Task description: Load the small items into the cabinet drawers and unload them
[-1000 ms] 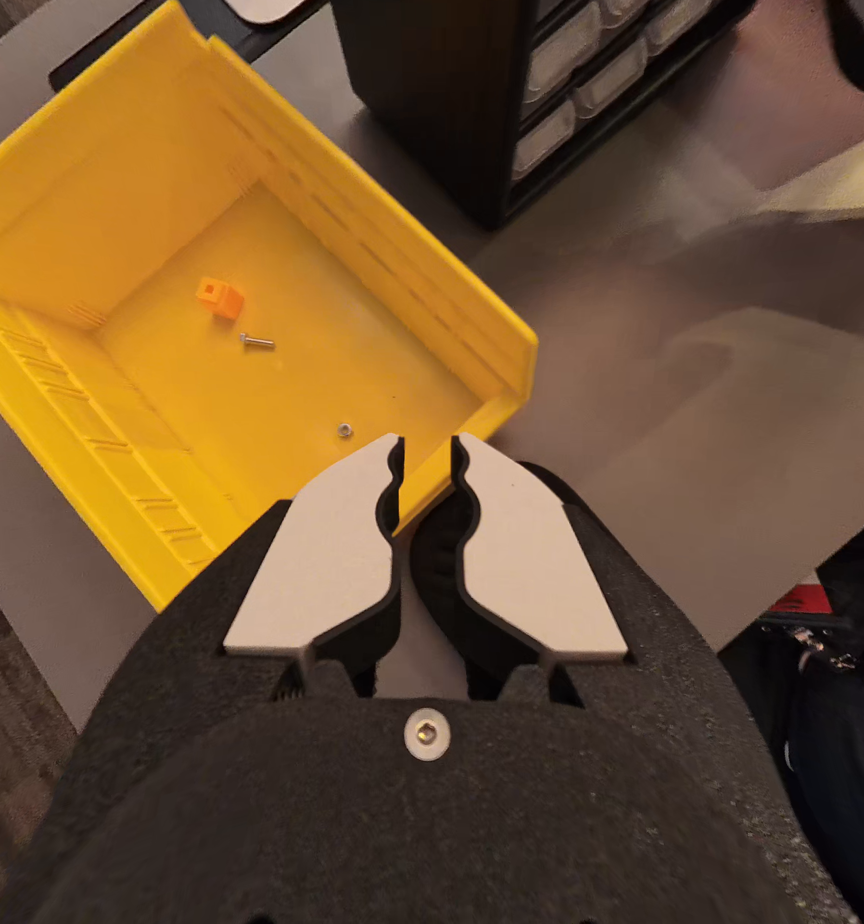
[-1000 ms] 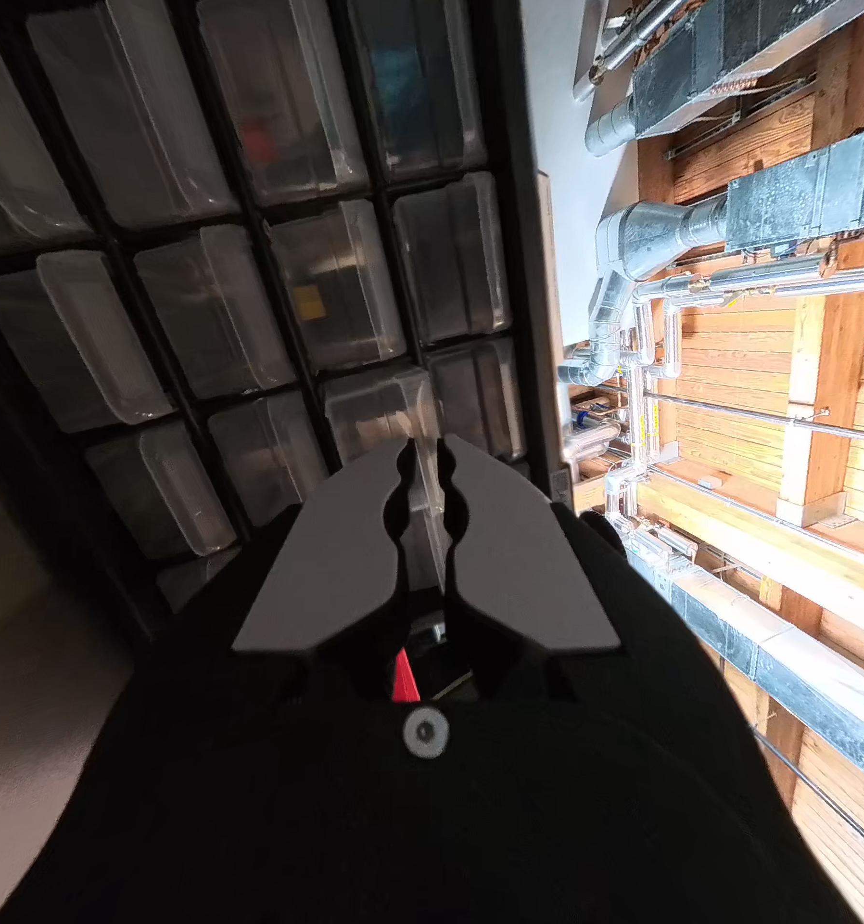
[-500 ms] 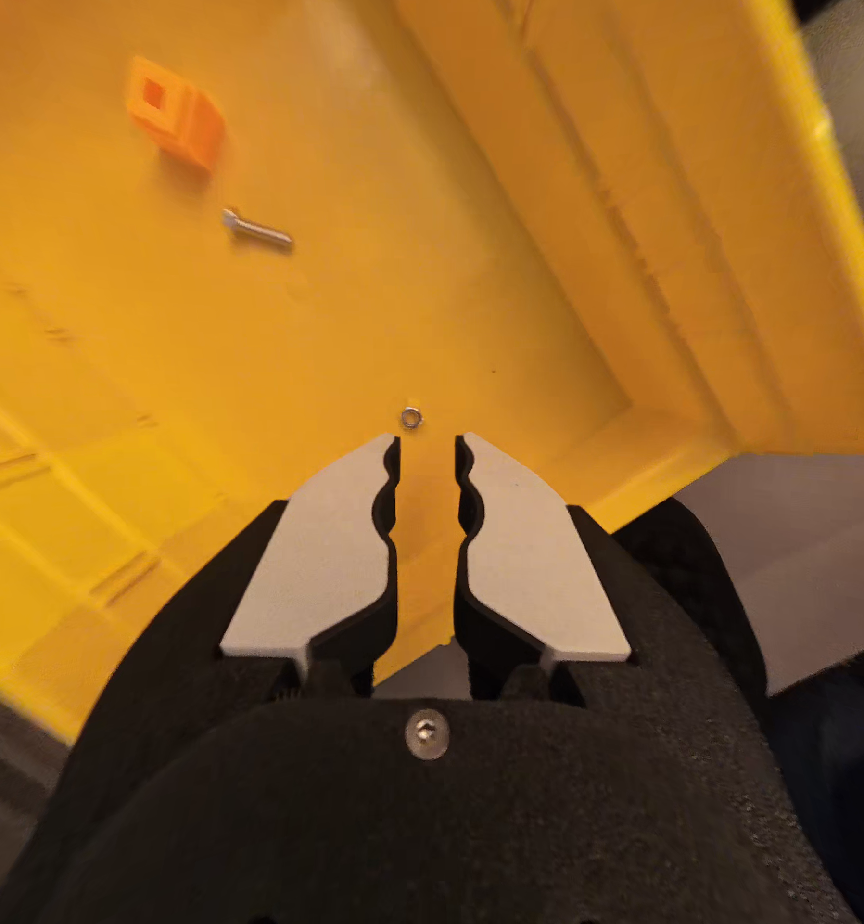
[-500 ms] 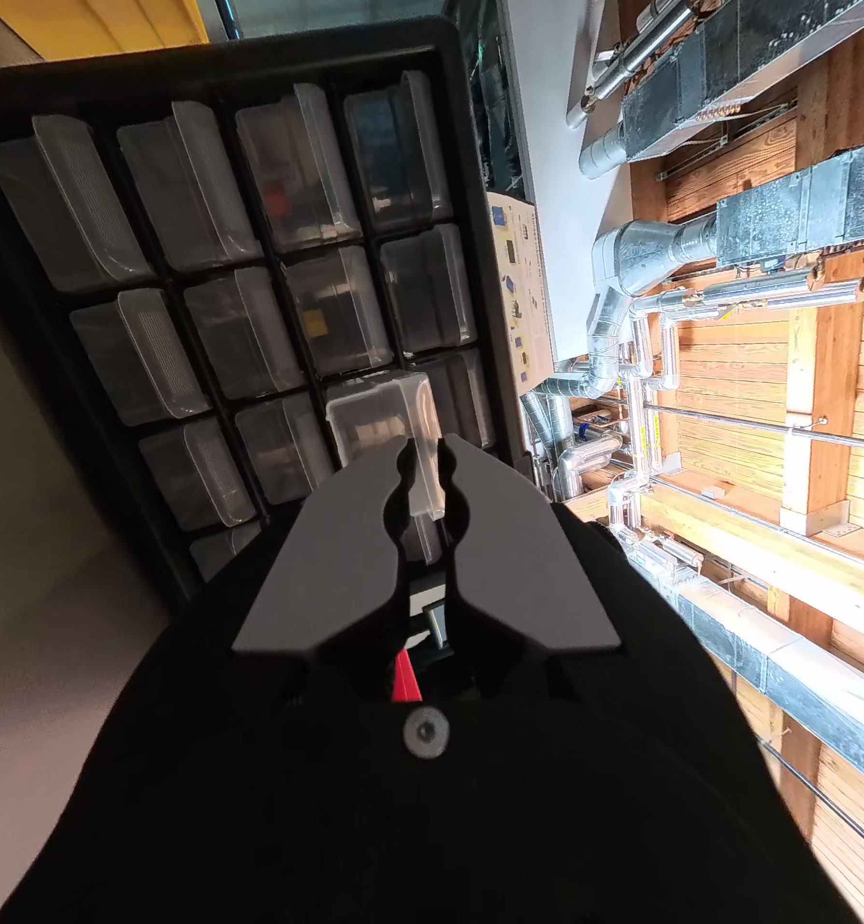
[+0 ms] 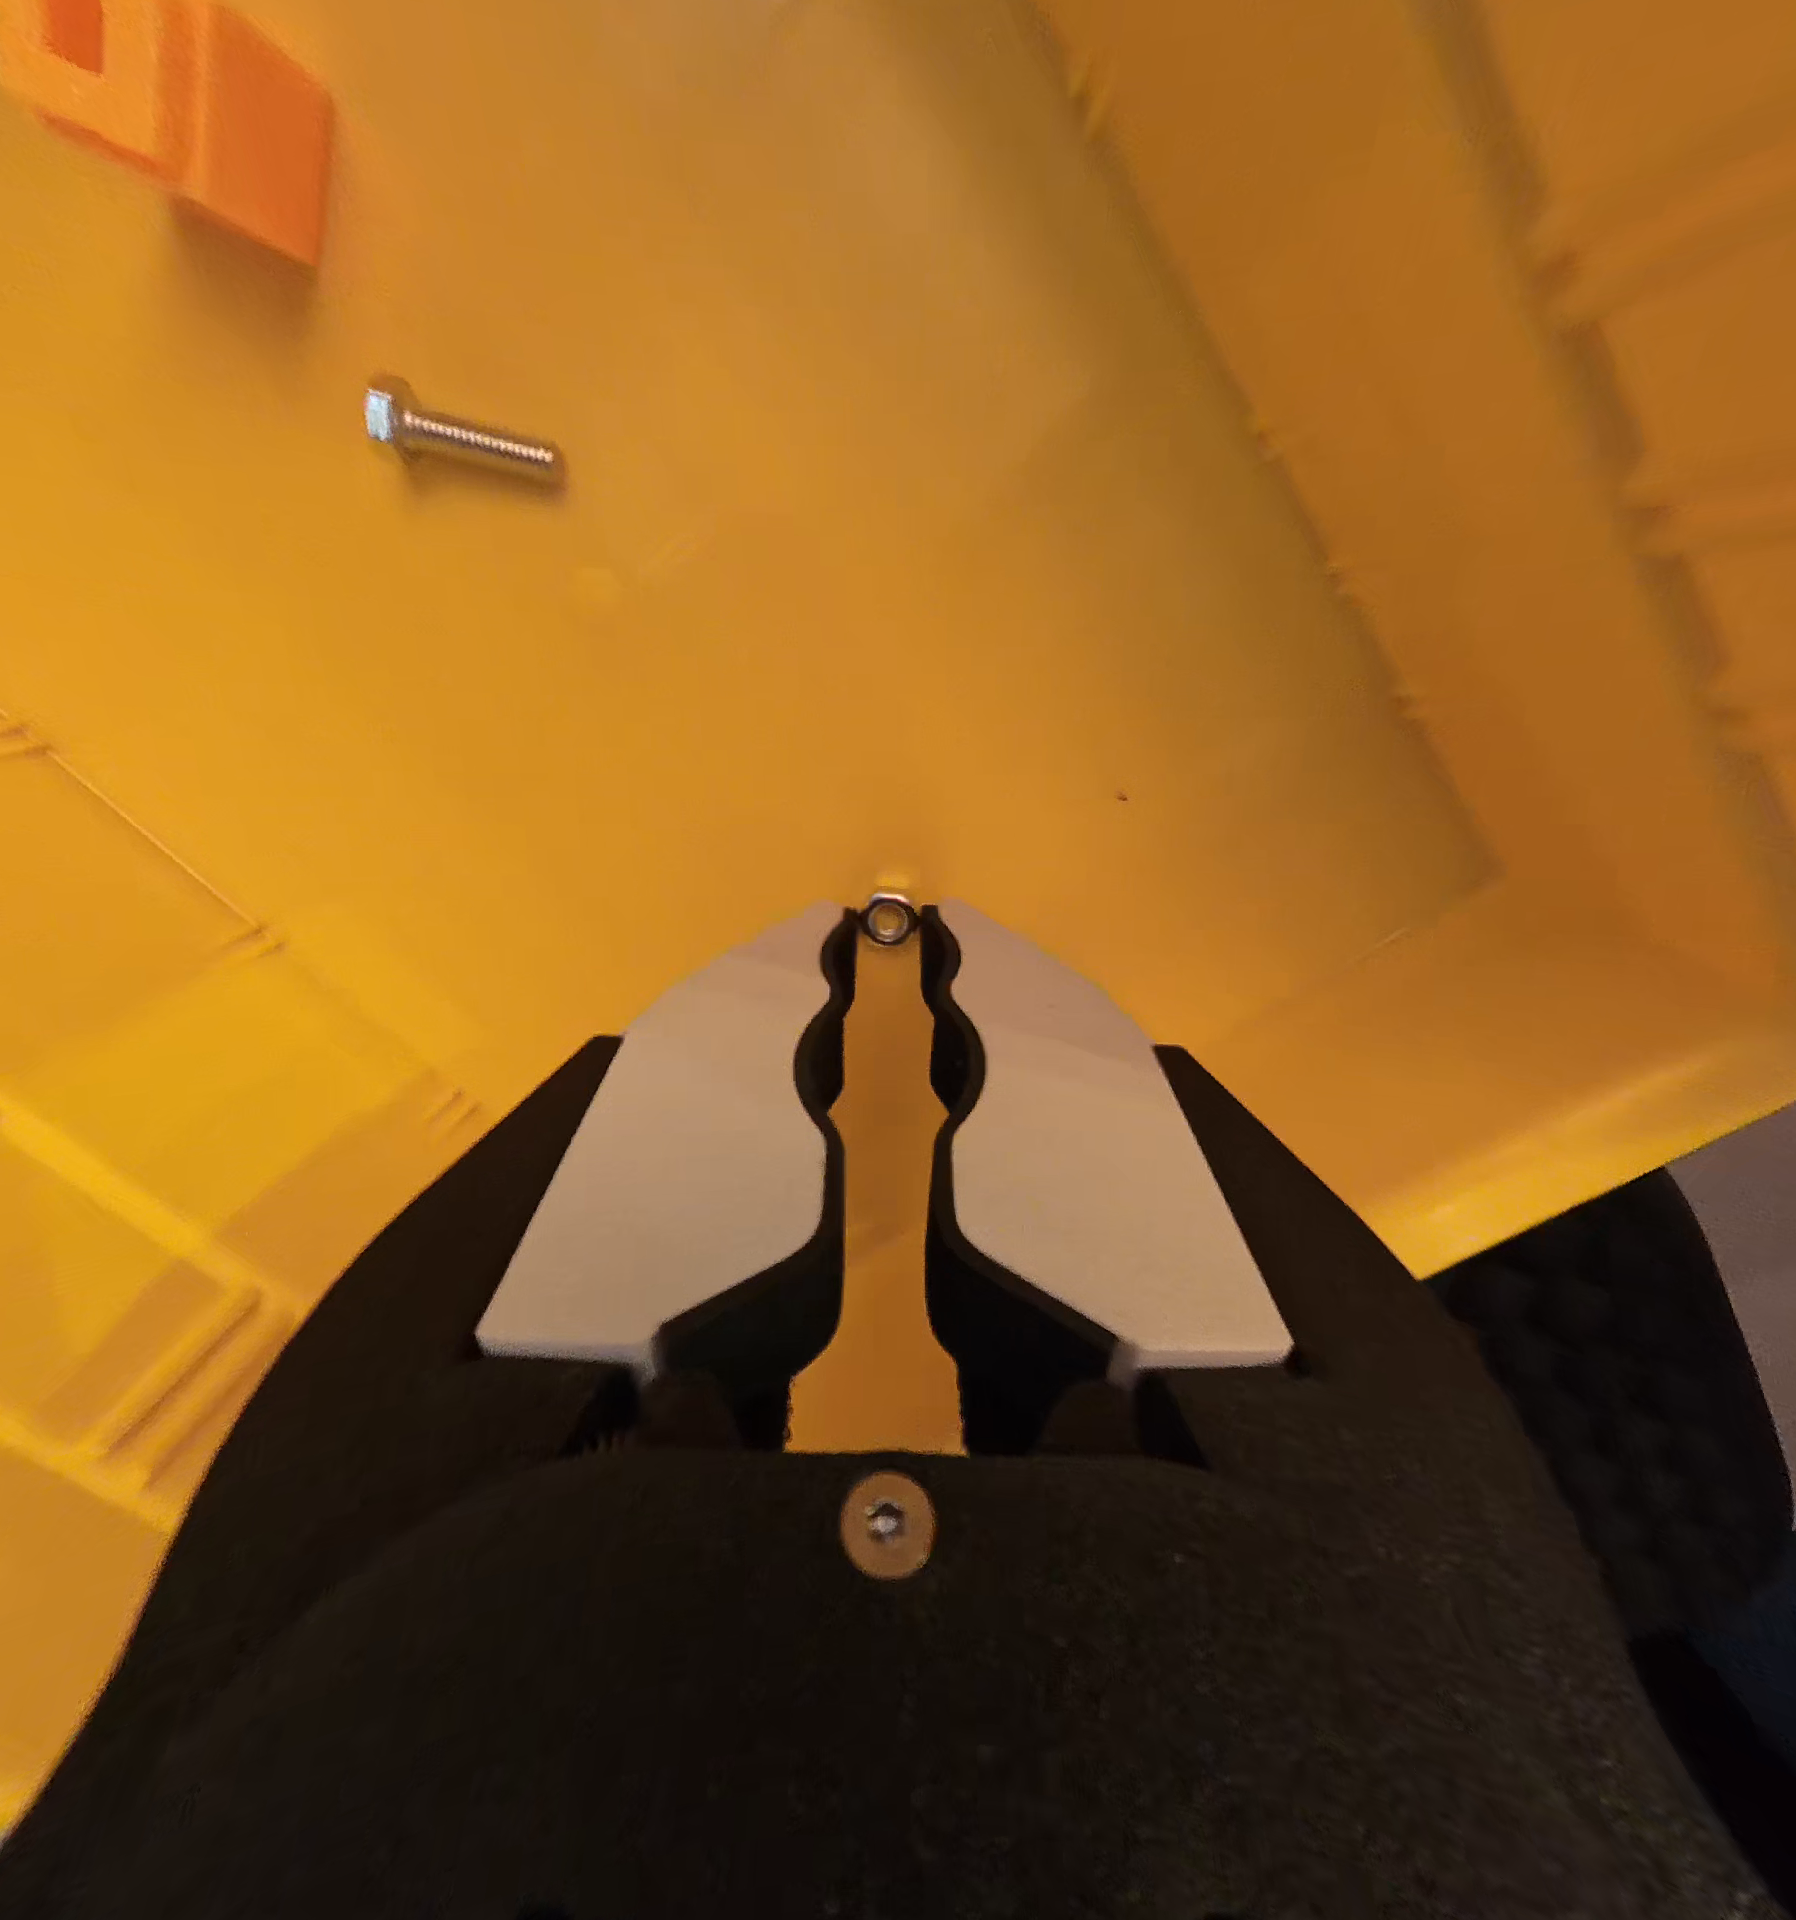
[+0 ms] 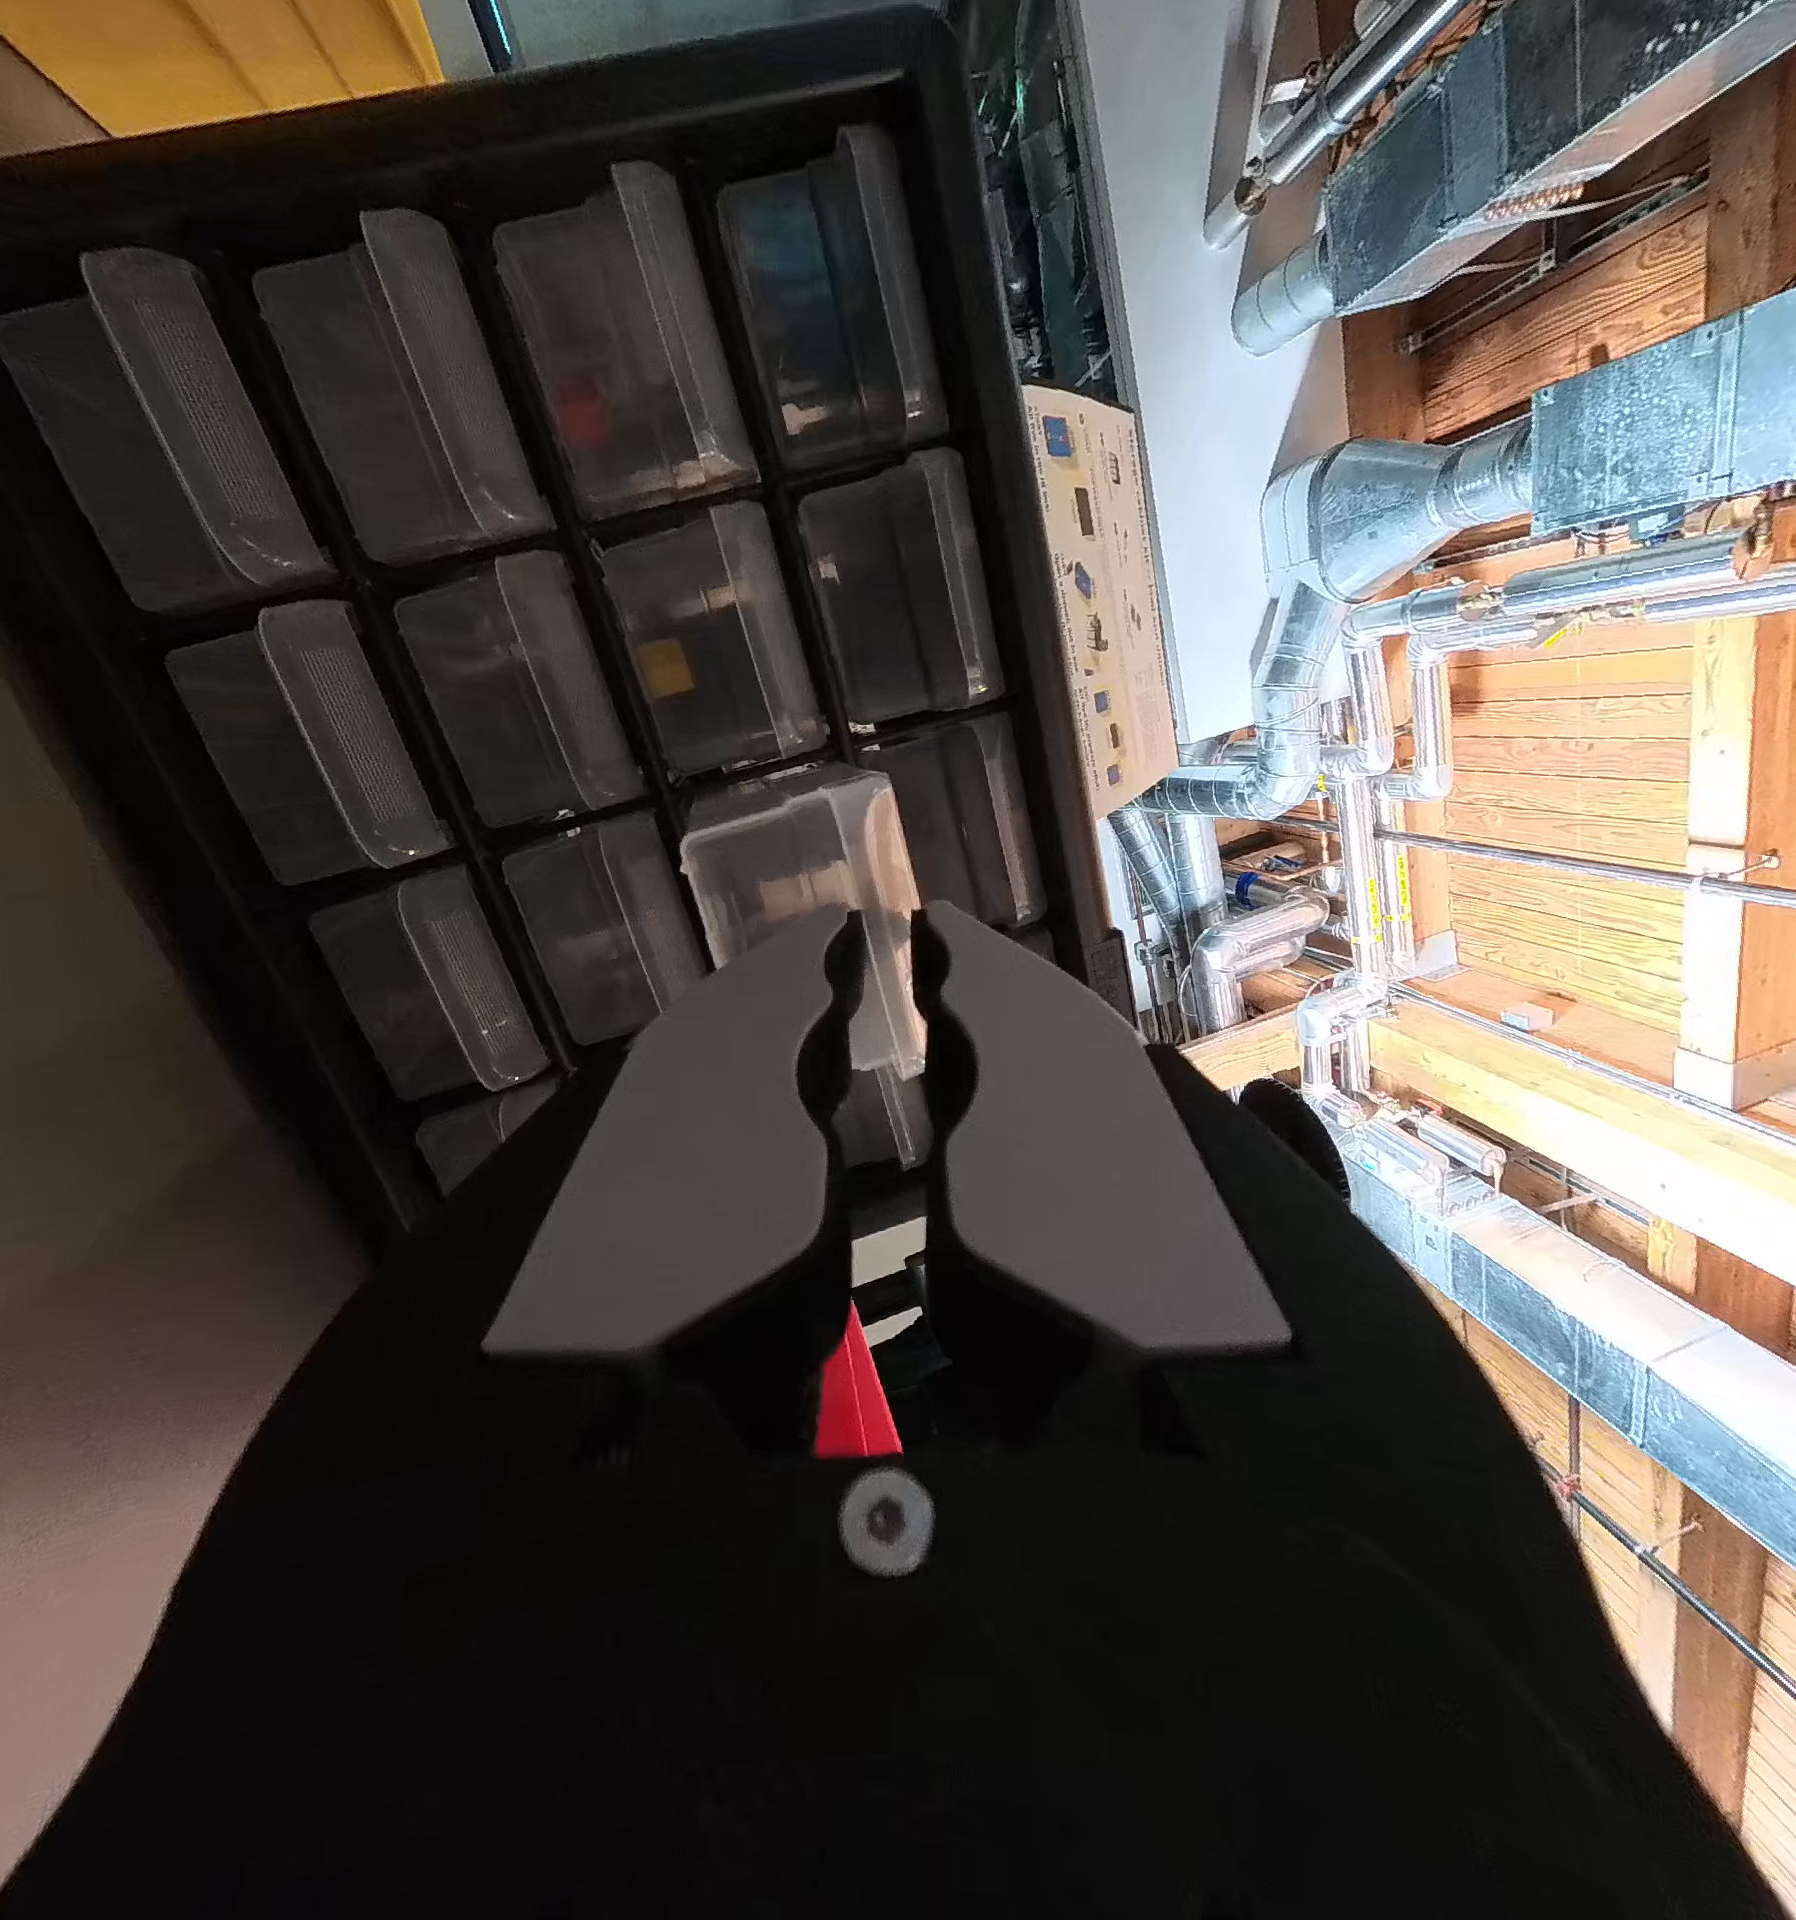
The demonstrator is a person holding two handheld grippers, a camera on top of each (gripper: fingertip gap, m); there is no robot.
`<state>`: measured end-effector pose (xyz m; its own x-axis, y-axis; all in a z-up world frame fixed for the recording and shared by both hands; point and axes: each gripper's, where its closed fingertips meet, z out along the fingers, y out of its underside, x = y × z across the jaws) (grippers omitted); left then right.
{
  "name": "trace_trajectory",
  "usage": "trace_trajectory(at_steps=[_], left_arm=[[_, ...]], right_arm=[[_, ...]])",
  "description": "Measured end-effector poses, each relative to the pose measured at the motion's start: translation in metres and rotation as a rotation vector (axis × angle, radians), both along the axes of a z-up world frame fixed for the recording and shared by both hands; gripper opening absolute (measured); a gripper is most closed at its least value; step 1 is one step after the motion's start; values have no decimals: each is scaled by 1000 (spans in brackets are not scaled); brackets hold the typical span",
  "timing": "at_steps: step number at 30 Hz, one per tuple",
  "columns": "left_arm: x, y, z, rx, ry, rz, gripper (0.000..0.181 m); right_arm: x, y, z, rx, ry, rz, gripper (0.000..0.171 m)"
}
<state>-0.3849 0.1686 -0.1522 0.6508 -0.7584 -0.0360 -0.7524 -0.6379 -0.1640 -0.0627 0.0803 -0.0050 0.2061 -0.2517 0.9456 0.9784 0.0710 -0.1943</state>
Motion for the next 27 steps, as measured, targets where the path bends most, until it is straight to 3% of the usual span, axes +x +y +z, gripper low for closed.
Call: trace_trajectory(at_steps=[7, 14, 19, 22, 27], left_arm=[[-3, 5, 9, 44, 8, 3, 11], [46, -13, 88, 209, -82, -88, 11], [151, -65, 152, 255, -199, -386, 11], [217, -88, 174, 288, -221, -558, 11], [299, -68, 166, 399, -96, -657, 11]], right_arm=[[1, 1, -1, -5, 5, 0, 10], [-1, 1, -2, -6, -2, 0, 9], [-1, 1, -2, -6, -2, 2, 10], [-1, 1, -2, -5, -5, 2, 10], [-2, 1, -2, -4, -10, 9, 10]])
